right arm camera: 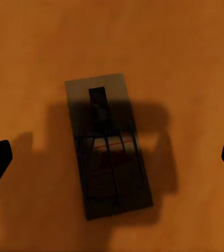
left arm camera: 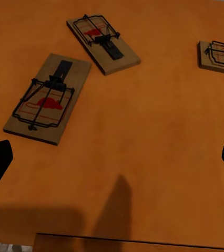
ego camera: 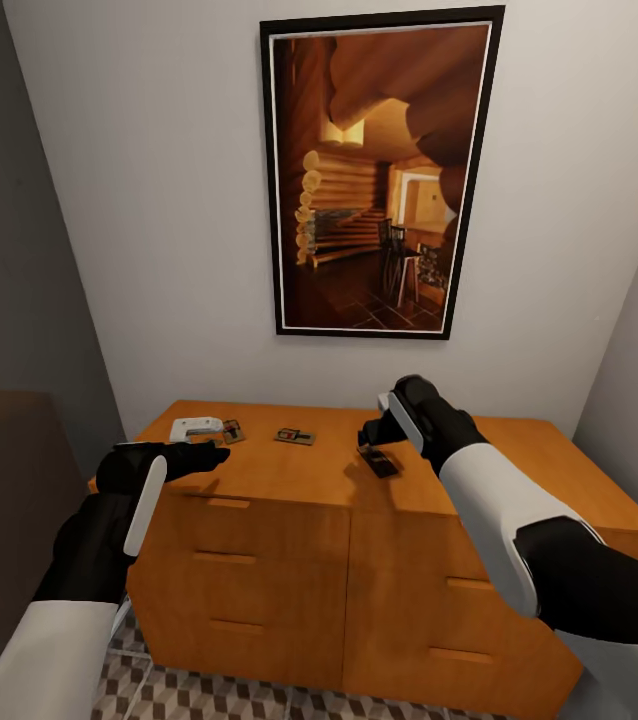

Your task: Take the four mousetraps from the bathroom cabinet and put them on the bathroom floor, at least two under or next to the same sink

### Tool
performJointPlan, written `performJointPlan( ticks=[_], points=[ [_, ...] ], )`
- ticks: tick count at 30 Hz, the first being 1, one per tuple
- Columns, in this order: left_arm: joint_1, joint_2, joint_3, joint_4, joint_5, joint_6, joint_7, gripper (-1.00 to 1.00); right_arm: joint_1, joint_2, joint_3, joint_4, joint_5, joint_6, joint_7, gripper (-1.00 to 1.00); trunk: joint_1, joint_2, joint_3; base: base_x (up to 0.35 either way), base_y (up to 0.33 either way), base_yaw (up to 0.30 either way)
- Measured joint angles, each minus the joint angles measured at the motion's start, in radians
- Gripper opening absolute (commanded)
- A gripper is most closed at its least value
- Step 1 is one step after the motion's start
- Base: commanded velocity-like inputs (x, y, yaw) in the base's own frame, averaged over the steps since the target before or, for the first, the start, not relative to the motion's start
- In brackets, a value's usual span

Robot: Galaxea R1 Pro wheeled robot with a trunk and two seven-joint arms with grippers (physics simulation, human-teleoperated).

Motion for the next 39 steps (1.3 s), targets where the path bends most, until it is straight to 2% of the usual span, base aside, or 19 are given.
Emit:
performJointPlan(
  ticks=[12,39],
  points=[
    [0.000,0.000,0.000,0.000,0.000,0.000,0.000,1.00,-0.001,-0.001,-0.001,0.056,0.000,0.000,0.001,1.00,0.000,0.000,0.000,0.000,0.000,0.000],
    [0.000,0.000,0.000,0.000,0.000,0.000,0.000,1.00,-0.001,0.002,-0.002,0.083,0.001,0.000,0.001,1.00,0.000,0.000,0.000,0.000,0.000,0.000]
  ],
)
